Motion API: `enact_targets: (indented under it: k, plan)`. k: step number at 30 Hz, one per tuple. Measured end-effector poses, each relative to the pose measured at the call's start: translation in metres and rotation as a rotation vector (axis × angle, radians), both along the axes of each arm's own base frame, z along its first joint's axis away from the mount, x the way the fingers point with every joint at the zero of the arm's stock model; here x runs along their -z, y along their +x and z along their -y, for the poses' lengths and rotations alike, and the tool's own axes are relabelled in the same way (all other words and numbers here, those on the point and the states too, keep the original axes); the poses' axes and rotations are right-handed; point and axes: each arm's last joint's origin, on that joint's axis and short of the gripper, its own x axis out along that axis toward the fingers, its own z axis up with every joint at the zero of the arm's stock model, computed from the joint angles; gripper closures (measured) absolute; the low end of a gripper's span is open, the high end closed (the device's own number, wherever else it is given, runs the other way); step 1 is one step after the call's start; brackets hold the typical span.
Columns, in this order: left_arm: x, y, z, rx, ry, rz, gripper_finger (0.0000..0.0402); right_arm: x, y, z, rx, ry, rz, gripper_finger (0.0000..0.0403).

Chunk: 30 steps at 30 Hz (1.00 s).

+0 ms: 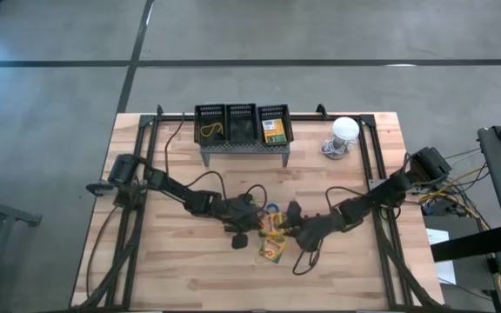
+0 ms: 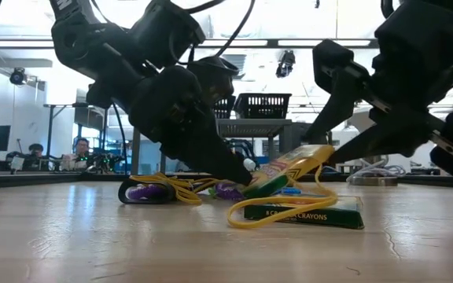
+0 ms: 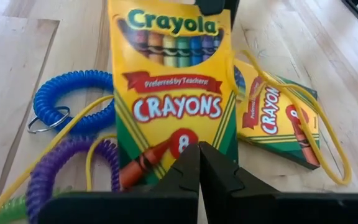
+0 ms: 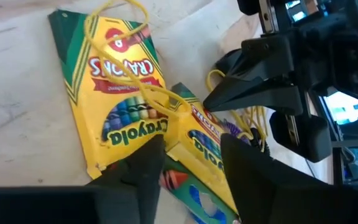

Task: Pick & Place Office Desk Supplies
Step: Put the crayon box into the right black bin on the shelf

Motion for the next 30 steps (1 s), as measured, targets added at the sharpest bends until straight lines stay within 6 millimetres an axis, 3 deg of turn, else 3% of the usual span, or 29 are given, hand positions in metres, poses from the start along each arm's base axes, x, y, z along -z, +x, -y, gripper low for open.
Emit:
enact_targets:
  k: [5,11,17,22,27,30]
  plan:
    - [-0.006,0.000,0.000,0.000,-0.005,0.023,0.0395,0.000,0.001,0.003,0.014,-0.001,0.001,0.0303]
    - [-0.033,-0.001,0.000,0.000,-0.017,0.093,0.0382,0.000,0.001,0.003,0.013,-0.010,0.002,0.0357]
    - [-0.056,-0.003,-0.002,0.018,0.006,0.173,0.0359,-0.005,0.004,0.000,0.025,-0.100,0.034,0.0379]
    - [-0.057,-0.003,-0.008,0.048,0.075,0.190,0.0306,-0.014,0.005,-0.008,0.152,-0.214,0.102,0.0382]
    - [-0.059,-0.004,0.007,0.179,0.235,0.257,0.0239,-0.022,0.003,0.003,0.361,-0.028,0.078,0.0382]
    - [-0.061,-0.008,0.023,0.165,0.421,0.290,0.0209,-0.030,0.000,0.014,0.468,0.102,0.073,0.0383]
